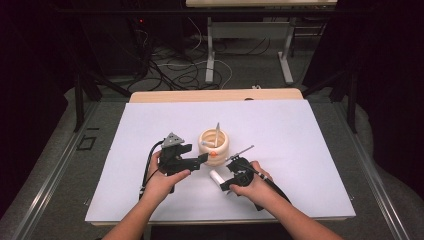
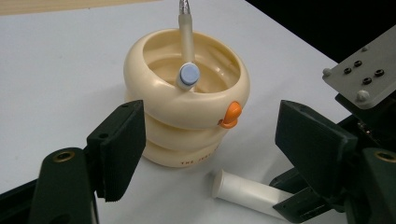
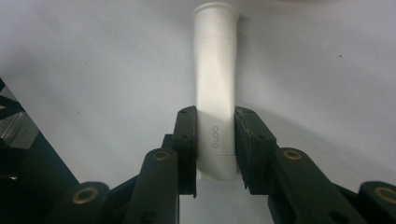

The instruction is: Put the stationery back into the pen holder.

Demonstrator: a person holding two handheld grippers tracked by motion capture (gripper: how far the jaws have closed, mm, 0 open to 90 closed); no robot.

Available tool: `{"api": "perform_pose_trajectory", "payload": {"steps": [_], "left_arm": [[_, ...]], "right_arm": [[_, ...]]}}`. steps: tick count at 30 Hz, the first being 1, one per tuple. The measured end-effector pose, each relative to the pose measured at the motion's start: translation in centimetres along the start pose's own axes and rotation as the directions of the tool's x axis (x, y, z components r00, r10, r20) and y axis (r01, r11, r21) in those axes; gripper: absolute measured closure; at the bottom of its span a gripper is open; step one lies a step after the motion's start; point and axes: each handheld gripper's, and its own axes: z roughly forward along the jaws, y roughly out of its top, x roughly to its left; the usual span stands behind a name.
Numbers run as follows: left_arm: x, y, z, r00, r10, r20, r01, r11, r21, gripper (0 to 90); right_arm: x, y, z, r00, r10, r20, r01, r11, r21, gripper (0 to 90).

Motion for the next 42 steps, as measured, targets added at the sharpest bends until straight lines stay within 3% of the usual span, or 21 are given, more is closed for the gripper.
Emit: {"api": "perform_pose_trajectory", "payload": {"steps": [2, 3, 4, 7, 8, 10, 12, 16, 17, 19, 22, 23, 25, 26, 28, 29, 32, 33, 35, 41, 42], "left_arm": [[0.0, 0.0, 0.0, 1.0000, -0.003, 0.003, 0.003, 1.0000, 0.000, 24.7], [0.0, 0.0, 0.0, 1.0000, -0.004, 0.003, 0.004, 1.0000, -0.001, 24.7], [0.0, 0.0, 0.0, 1.0000, -0.001, 0.004, 0.001, 1.0000, -0.003, 24.7], [-0.1, 0.0, -0.1, 0.9999, -0.011, 0.011, 0.011, 0.9999, 0.000, 24.7], [0.0, 0.0, -0.1, 0.9999, -0.008, 0.011, 0.008, 1.0000, 0.001, 24.7], [-0.1, 0.1, -0.2, 0.9998, -0.012, 0.017, 0.012, 0.9999, -0.003, 24.7], [-0.2, 0.1, -0.2, 0.9998, -0.006, 0.017, 0.006, 1.0000, 0.001, 24.7], [-0.3, 0.3, -0.4, 0.9999, 0.001, 0.017, -0.001, 1.0000, -0.002, 24.7], [-0.3, 0.4, -0.4, 0.9998, -0.001, 0.019, 0.001, 1.0000, 0.001, 24.7], [-0.4, 0.5, -0.5, 0.9998, 0.000, 0.019, 0.000, 1.0000, -0.006, 24.7], [-0.6, 0.7, -0.7, 0.9997, 0.023, 0.011, -0.023, 0.9996, -0.015, 24.7], [-0.7, 0.7, -0.7, 0.9995, 0.031, 0.006, -0.031, 0.9992, -0.023, 24.7], [-0.9, 0.8, -0.7, 0.9993, 0.036, 0.006, -0.036, 0.9989, -0.030, 24.8], [-0.9, 0.9, -0.8, 0.9991, 0.040, 0.012, -0.039, 0.9990, -0.023, 24.8], [-1.1, 0.9, -0.8, 0.9993, 0.035, 0.011, -0.035, 0.9987, -0.036, 24.9], [-1.1, 1.0, -0.8, 0.9994, 0.034, 0.013, -0.033, 0.9987, -0.038, 24.9], [-1.3, 1.1, -1.0, 0.9994, 0.030, 0.015, -0.029, 0.9989, -0.037, 24.7], [-1.3, 1.1, -1.0, 0.9995, 0.029, 0.012, -0.028, 0.9989, -0.038, 24.6], [-1.4, 1.2, -1.1, 0.9995, 0.032, 0.004, -0.032, 0.9989, -0.035, 21.4], [-1.7, 1.2, -1.2, 1.0000, 0.003, 0.004, -0.002, 0.9986, -0.053, 17.6], [-1.7, 1.3, -1.3, 0.9999, 0.011, 0.004, -0.011, 0.9988, -0.048, 17.1]], "right_arm": [[-0.1, 0.0, 0.0, 1.0000, -0.007, 0.001, 0.007, 1.000, -0.008, 71.2], [-0.1, 0.2, -0.6, 0.9996, -0.023, 0.018, 0.022, 0.997, 0.080, 71.2], [-0.1, 0.0, -0.3, 0.9998, -0.015, 0.011, 0.015, 1.000, 0.023, 71.3], [-0.3, -0.1, -0.4, 0.9995, -0.027, 0.018, 0.026, 1.000, 0.016, 71.3], [-0.3, -0.2, -0.2, 0.9999, -0.015, 0.008, 0.015, 1.000, -0.027, 71.3], [-0.4, -0.3, -0.4, 1.0000, -0.008, -0.003, 0.008, 0.999, -0.034, 71.3], [-0.4, -0.3, -0.9, 0.9999, -0.015, -0.008, 0.014, 1.000, -0.007, 71.3], [-0.2, -0.7, -1.1, 0.9994, -0.011, -0.031, 0.008, 0.996, -0.092, 71.3], [-0.2, -0.6, -1.7, 0.9993, -0.025, -0.027, 0.024, 0.999, -0.040, 71.3], [-0.1, -0.9, -1.8, 0.9988, -0.021, -0.045, 0.017, 0.995, -0.094, 71.3], [-0.1, -1.0, -2.6, 0.9985, -0.032, -0.044, 0.029, 0.996, -0.079, 71.3], [-0.1, -1.1, -2.5, 0.9982, -0.034, -0.051, 0.027, 0.991, -0.128, 71.3], [-0.1, -1.1, -3.1, 0.9982, -0.038, -0.047, 0.033, 0.994, -0.103, 71.3], [-0.1, -1.2, -3.0, 0.9975, -0.042, -0.056, 0.034, 0.988, -0.149, 71.3], [0.0, -1.1, -3.5, 0.9980, -0.037, -0.051, 0.030, 0.992, -0.121, 71.3], [0.1, -1.2, -3.4, 0.9973, -0.034, -0.065, 0.023, 0.986, -0.164, 71.3], [0.2, -1.2, -3.9, 0.9970, -0.045, -0.064, 0.035, 0.989, -0.145, 71.3], [0.2, -1.2, -3.8, 0.9962, -0.048, -0.073, 0.034, 0.981, -0.190, 71.3], [0.3, -1.2, -4.0, 0.9963, -0.053, -0.068, 0.039, 0.981, -0.188, 71.3], [0.3, -1.3, -4.1, 0.9940, -0.078, -0.077, 0.056, 0.966, -0.252, 71.3], [0.3, -1.3, -4.3, 0.9943, -0.077, -0.074, 0.056, 0.968, -0.244, 71.3]]}}
